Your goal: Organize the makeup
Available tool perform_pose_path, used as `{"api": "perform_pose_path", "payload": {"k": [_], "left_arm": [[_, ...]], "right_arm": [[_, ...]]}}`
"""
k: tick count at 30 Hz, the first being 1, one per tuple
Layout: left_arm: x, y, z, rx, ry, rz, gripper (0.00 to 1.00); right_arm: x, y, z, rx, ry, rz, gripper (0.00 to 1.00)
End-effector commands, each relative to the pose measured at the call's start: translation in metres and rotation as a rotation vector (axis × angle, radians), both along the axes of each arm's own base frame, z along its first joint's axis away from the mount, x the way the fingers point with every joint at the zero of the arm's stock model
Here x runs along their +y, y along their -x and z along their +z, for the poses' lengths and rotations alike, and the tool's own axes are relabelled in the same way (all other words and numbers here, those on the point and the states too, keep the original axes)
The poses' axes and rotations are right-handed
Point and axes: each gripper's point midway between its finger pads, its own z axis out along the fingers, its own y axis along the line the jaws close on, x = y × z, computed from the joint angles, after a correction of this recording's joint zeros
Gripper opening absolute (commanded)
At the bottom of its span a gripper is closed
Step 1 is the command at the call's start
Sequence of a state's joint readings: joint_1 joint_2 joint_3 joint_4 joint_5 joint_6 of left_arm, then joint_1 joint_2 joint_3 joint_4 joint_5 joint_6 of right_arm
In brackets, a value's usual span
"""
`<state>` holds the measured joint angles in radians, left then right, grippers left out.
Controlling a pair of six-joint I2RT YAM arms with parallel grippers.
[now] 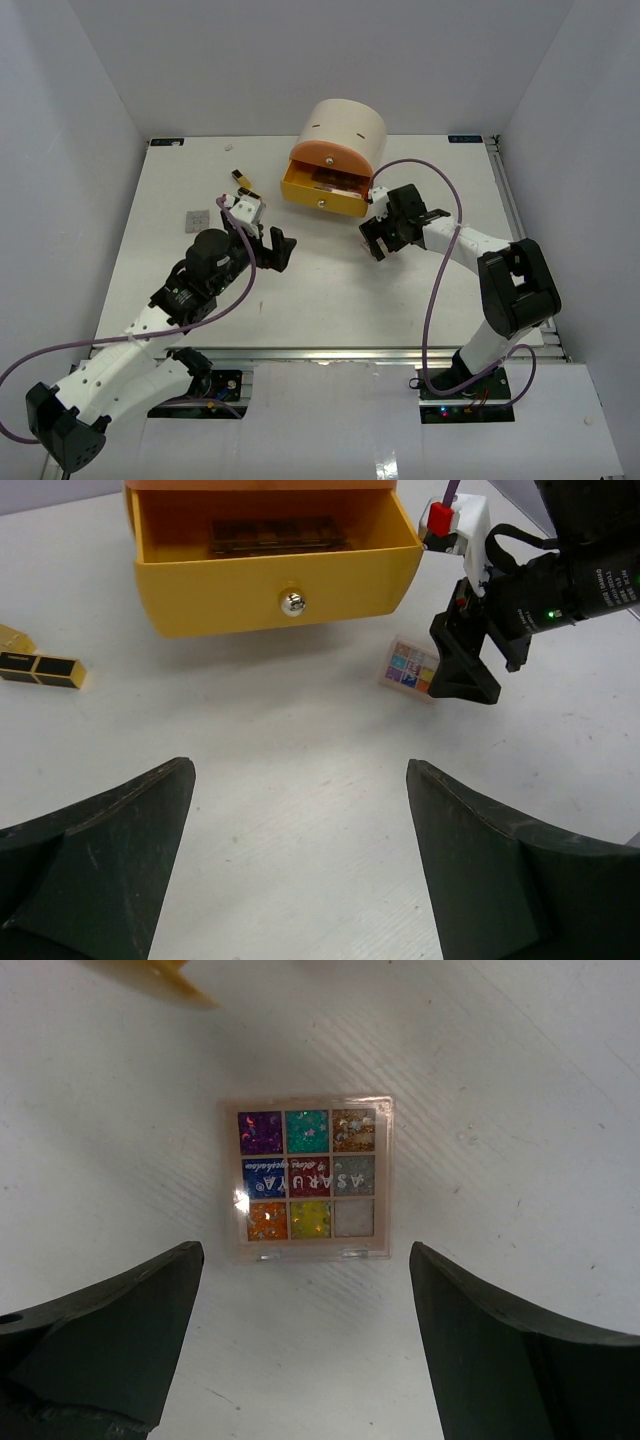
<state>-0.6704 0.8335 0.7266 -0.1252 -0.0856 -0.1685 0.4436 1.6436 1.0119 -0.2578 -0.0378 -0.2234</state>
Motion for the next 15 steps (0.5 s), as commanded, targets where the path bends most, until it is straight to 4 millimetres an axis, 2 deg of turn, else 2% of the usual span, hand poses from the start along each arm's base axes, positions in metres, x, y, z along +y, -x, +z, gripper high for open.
{"api": "perform_pose_path", "payload": {"k": [1,8,10,15], "left_arm": [[0.027,0.01,-0.011,-0.026,-0.091,0.05,0.98],[0.033,0.014,-0.014,-0.024,-0.082,0.061,0.98],[0.033,0.014,-0.015,-0.024,-0.083,0.059,0.98],[0.033,0.014,-0.014,-0.025,-0.08,0.06,0.98]], "right_arm": [[0.003,-0.015,0.003,-0.056,0.027,-0.008,0.9],[0.013,-0.009,0.006,-0.073,-0.068,-0.003,0.9],[0.019,-0.007,0.016,-0.104,-0.127,0.023,0.9],[0.035,0.0,0.063,-0.307,-0.292,0.123,0.9]]}}
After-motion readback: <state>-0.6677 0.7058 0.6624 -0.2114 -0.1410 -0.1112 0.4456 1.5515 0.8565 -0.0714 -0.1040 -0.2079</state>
